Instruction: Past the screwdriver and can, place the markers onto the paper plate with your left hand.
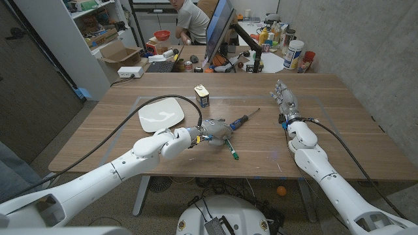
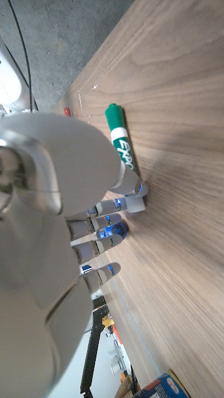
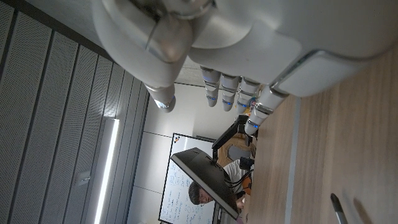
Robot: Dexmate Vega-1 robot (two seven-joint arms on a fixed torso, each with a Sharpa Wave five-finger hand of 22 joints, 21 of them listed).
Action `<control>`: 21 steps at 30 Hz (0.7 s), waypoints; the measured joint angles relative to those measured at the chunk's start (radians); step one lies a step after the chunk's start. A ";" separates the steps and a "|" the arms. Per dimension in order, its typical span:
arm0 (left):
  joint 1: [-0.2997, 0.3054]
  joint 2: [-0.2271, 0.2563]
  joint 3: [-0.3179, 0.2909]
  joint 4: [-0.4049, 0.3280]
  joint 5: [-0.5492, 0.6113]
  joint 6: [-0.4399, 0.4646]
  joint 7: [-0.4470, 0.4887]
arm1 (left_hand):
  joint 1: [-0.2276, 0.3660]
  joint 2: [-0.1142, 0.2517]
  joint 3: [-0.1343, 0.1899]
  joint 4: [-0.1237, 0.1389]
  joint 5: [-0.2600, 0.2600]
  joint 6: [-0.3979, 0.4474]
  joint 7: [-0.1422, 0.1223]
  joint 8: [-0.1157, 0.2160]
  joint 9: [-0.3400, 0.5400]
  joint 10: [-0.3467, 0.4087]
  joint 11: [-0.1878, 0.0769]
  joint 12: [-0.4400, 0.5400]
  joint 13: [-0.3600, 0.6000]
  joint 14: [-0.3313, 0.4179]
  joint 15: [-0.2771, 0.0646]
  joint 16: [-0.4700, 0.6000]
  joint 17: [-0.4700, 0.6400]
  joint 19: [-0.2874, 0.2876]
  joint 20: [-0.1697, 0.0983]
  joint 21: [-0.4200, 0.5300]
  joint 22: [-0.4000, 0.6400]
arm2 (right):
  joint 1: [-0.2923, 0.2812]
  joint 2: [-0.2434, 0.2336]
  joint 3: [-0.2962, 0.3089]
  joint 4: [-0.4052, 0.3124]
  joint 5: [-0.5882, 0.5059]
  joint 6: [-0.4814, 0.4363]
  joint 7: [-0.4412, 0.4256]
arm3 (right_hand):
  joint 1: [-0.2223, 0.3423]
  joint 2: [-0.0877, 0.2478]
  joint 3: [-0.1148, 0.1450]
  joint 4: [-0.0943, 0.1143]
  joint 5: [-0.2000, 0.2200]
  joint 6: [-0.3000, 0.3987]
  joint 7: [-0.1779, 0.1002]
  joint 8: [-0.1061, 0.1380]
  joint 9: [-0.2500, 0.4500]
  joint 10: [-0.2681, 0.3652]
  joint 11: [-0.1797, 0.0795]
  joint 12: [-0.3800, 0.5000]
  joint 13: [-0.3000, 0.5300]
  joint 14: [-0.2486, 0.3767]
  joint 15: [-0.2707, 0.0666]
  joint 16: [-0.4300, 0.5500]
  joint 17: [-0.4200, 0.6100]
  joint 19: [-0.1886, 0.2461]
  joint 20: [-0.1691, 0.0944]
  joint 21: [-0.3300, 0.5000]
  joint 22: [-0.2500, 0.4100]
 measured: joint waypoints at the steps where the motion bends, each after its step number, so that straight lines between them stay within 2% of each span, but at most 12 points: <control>1: 0.002 0.000 -0.002 0.000 -0.004 0.002 0.004 | 0.000 0.000 0.000 0.000 0.000 0.000 0.000 0.005 0.000 0.000 0.000 0.000 0.000 0.000 0.000 0.000 0.000 0.000 0.000 0.000 0.000 | 0.000 0.000 0.000 0.000 0.000 0.000 0.000 | 0.000 0.000 0.000 0.000 0.000 0.000 0.000 0.000 0.000 0.000 0.000 0.000 0.000 0.000 0.000 0.004 0.000 0.000 0.000 0.000 0.000; 10: 0.012 0.007 -0.009 -0.007 -0.018 0.016 0.027 | 0.000 0.000 -0.004 0.004 0.000 0.006 -0.005 0.019 0.000 0.008 0.000 0.000 0.000 0.005 -0.005 0.000 0.000 0.000 0.000 0.000 0.000 | -0.011 0.004 -0.001 -0.017 0.002 0.000 -0.001 | -0.005 -0.005 0.000 0.000 0.000 0.000 0.000 0.000 0.000 0.000 0.000 0.000 0.000 0.005 0.005 0.007 0.000 0.000 0.000 0.000 0.000; 17: 0.018 0.009 -0.012 -0.013 -0.021 0.030 0.041 | 0.003 -0.007 -0.009 0.000 -0.007 0.077 0.001 0.026 0.018 0.024 -0.002 0.000 0.000 0.011 -0.011 0.000 0.000 0.006 -0.006 0.000 0.000 | -0.018 0.003 -0.001 -0.031 0.002 0.000 -0.006 | -0.005 -0.005 0.000 0.000 0.000 0.000 0.000 0.000 0.000 0.000 0.000 0.000 0.000 0.005 0.005 0.007 0.000 0.000 0.000 0.000 0.000; 21: 0.023 0.014 -0.017 -0.019 -0.021 0.039 0.051 | 0.003 -0.007 -0.011 0.000 -0.006 0.077 0.001 0.026 0.018 0.024 -0.002 0.000 0.000 0.014 -0.007 0.000 0.000 0.005 -0.006 0.000 0.000 | -0.021 0.001 -0.001 -0.038 0.001 0.000 -0.011 | -0.005 -0.005 0.000 0.000 0.000 0.000 0.000 0.000 0.000 -0.006 0.006 0.000 0.000 0.005 0.005 0.007 0.000 0.000 0.000 0.000 0.000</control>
